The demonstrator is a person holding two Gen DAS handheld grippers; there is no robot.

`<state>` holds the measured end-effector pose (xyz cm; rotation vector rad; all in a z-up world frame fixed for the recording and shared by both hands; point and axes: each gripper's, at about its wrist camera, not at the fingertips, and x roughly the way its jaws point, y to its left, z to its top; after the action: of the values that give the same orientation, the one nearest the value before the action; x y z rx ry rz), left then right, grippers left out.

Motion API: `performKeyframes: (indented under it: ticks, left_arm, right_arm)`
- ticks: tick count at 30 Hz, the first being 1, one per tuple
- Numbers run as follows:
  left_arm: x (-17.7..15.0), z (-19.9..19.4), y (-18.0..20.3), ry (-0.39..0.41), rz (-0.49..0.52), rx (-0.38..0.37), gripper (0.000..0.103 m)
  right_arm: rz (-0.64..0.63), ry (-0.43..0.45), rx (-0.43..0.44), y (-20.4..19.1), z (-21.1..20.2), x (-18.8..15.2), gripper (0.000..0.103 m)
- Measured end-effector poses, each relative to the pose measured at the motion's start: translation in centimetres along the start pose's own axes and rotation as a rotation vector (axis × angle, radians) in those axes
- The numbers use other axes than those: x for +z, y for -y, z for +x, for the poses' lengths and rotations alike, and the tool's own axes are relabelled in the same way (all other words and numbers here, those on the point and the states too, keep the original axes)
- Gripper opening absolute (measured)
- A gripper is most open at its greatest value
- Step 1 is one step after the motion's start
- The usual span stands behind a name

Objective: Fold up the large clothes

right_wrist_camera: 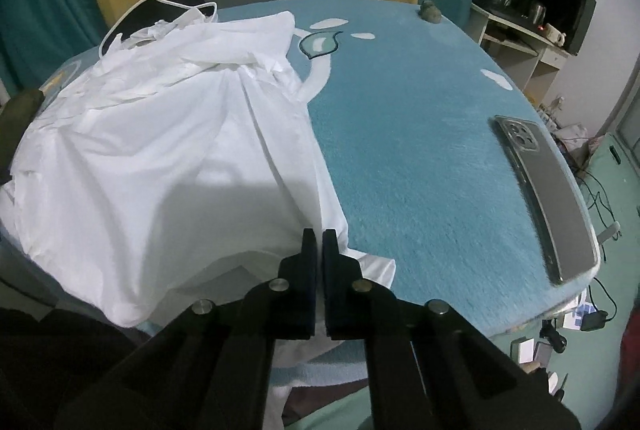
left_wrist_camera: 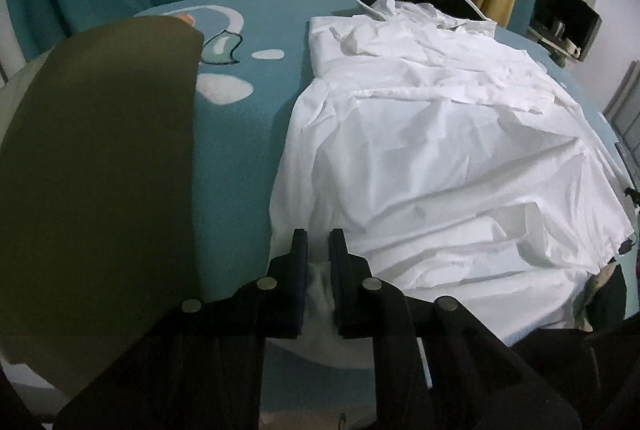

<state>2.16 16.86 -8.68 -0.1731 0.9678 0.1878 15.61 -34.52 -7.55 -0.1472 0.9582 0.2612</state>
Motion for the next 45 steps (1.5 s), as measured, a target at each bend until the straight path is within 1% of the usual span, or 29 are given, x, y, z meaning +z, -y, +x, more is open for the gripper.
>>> performKeyframes:
  ticks: [2,5,9,12,14,15,16,17,18,19,21,23,25,26,28,29,30,31,32,35,37,41,43,45]
  left_arm:
    - [-0.5,-0.4,-0.2,-0.005,-0.006,-0.018,0.013]
    - [-1.1,-0.8,-0.3,-0.020,0.002,-0.027,0.013]
    - [-2.2,-1.5,0.0,-0.031,0.046,-0.026,0.013]
    - [-2.4,-2.3,-0.1,-0.028,0.056,-0.019,0.013]
    - [-1.9,-3.2,0.2,0.017,0.059,-0.024,0.013]
    - [-1.5,-3.7,0.5,0.038,0.061,-0.038,0.013]
    - [-1.0,-4.3,1.3,0.065,0.074,-0.068,0.014]
    - [-0.6,-4.6,2.1,0.082,0.093,-0.096,0.016]
    - [-0.4,-4.7,2.7,0.090,0.109,-0.118,0.024]
    - [-0.1,-4.6,3.8,0.091,0.136,-0.150,0.032]
    - [0.2,-3.9,6.2,0.078,0.207,-0.210,0.033]
    - [0.1,-2.7,8.0,0.046,0.253,-0.235,0.033]
    - [-0.3,-1.1,9.6,0.003,0.297,-0.234,0.033]
    - [-0.4,-0.7,10.0,-0.004,0.312,-0.233,0.033]
    - [-0.7,0.4,10.5,-0.007,0.339,-0.209,0.033]
    - [-0.7,0.6,10.4,0.006,0.343,-0.197,0.033]
    - [-0.6,0.6,10.3,0.024,0.341,-0.195,0.028]
    - [-0.4,0.7,10.1,0.027,0.333,-0.202,0.002]
    - [-0.6,0.6,9.8,0.027,0.331,-0.206,0.001]
    - [-1.3,-1.2,9.0,0.064,0.347,-0.217,0.001]
    - [-1.9,-2.3,8.2,0.066,0.346,-0.228,0.001]
    - [-3.5,-2.9,5.9,0.012,0.313,-0.210,0.001]
    - [-4.0,-2.7,4.8,-0.021,0.281,-0.220,0.002]
    - [-3.9,-2.9,4.1,-0.028,0.260,-0.231,0.002]
  right_arm:
    - [-0.004,-0.013,-0.026,0.3,0.1,-0.4,0.002]
    - [0.006,-0.022,-0.020,0.7,-0.2,-0.9,0.003]
    - [0.007,-0.029,-0.033,1.0,-0.7,-1.5,0.003]
    - [0.012,-0.034,-0.031,1.3,-1.0,-1.8,0.003]
    - [0.012,-0.039,-0.049,1.4,-1.1,-1.5,0.004]
    - [0.013,-0.037,-0.060,1.4,-1.3,-1.4,0.004]
    - [0.011,-0.026,-0.073,1.2,-1.5,-1.0,0.005]
    - [0.007,-0.017,-0.078,1.0,-1.7,-0.8,0.006]
    - [0.002,-0.007,-0.083,0.8,-1.9,-0.4,0.007]
    - [-0.002,0.004,-0.086,0.5,-2.1,-0.1,0.010]
    - [-0.005,0.020,-0.078,-0.1,-2.4,0.4,0.017]
    - [-0.002,0.036,-0.066,-0.8,-2.5,0.7,0.025]
    - [0.007,0.041,-0.055,-1.2,-2.5,0.8,0.029]
    - [0.010,0.043,-0.050,-1.5,-2.5,0.8,0.030]
    - [0.014,0.048,-0.040,-1.8,-2.5,0.7,0.031]
    - [0.019,0.051,-0.037,-1.8,-2.6,0.7,0.031]
    - [0.026,0.053,-0.033,-1.9,-2.6,0.7,0.032]
    - [0.033,0.055,-0.029,-1.9,-2.5,0.7,0.032]
    - [0.036,0.053,-0.027,-1.9,-2.5,0.7,0.032]
    - [0.046,0.040,-0.035,-1.8,-1.9,0.7,0.032]
    - [0.056,0.026,-0.041,-1.5,-1.4,0.7,0.032]
    - [0.072,0.004,-0.050,-1.1,-0.4,1.3,0.032]
    - [0.055,0.004,-0.052,-1.3,-0.1,2.1,0.032]
    - [0.025,0.013,-0.054,-1.7,0.0,3.1,0.032]
